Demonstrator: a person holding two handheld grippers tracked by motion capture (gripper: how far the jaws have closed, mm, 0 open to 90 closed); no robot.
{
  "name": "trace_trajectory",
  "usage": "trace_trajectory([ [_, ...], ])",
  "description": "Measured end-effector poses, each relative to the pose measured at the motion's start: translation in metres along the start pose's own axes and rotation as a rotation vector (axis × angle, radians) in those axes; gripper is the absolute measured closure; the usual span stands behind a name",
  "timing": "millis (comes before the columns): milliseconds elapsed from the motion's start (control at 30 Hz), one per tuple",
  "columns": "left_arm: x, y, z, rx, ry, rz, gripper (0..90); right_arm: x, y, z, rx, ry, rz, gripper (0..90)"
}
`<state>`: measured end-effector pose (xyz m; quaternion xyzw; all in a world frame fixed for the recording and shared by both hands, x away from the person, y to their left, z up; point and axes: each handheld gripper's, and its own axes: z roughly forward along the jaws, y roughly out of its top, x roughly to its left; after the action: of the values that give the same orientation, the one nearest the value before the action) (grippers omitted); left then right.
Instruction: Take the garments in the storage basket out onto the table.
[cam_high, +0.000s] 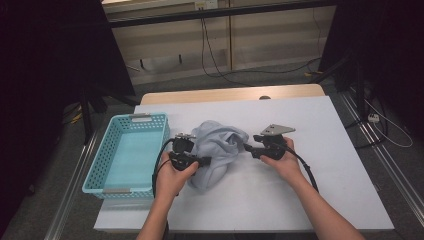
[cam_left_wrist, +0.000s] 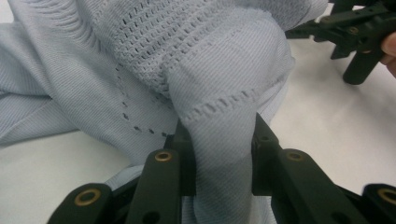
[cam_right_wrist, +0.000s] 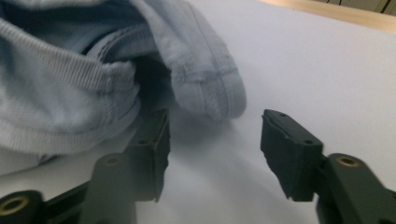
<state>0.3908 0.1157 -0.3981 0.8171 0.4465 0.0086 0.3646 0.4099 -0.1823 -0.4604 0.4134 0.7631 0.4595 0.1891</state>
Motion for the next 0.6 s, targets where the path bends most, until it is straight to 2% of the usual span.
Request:
trace_trajectory([
  [67,0.001,0.0,-0.001,0.003,-0.009,-0.005,71.2,0.0,0.003,0.004,0.008,0.011,-0.015,56.1],
  [167,0.002,0.0,-0.004,0.001,-0.002,-0.008,71.2,0.0,0.004,0.01,0.011,0.02,-0.016,59.5],
  [200,0.002,0.0,-0.005,0.001,0.0,-0.006,71.2,0.0,0.006,0.015,0.02,0.014,-0.028,69.1],
  [233,0.002,-0.001,-0.006,0.003,-0.002,-0.005,71.2,0.0,0.006,0.015,0.02,0.014,-0.028,69.1],
  [300,0.002,-0.001,-0.007,0.003,0.0,-0.002,71.2,0.001,0.008,0.016,-0.008,0.019,-0.023,81.7],
  [433,0.002,-0.002,-0.009,0.009,-0.012,0.005,71.1,0.003,0.011,0.008,-0.015,0.026,-0.022,85.3],
  [500,0.0,-0.001,-0.009,0.007,-0.01,0.006,71.0,0.001,0.01,-0.002,-0.03,0.031,-0.004,85.6],
  [533,-0.001,-0.001,-0.009,0.013,-0.019,0.019,71.0,-0.001,0.01,-0.016,-0.042,0.035,0.004,85.6],
  [567,-0.003,0.0,-0.01,0.014,-0.024,0.022,71.0,-0.001,0.01,-0.016,-0.042,0.035,0.004,85.6],
  [600,-0.005,0.001,-0.009,0.015,-0.03,0.029,71.0,-0.003,0.01,-0.023,-0.048,0.035,-0.003,85.7],
])
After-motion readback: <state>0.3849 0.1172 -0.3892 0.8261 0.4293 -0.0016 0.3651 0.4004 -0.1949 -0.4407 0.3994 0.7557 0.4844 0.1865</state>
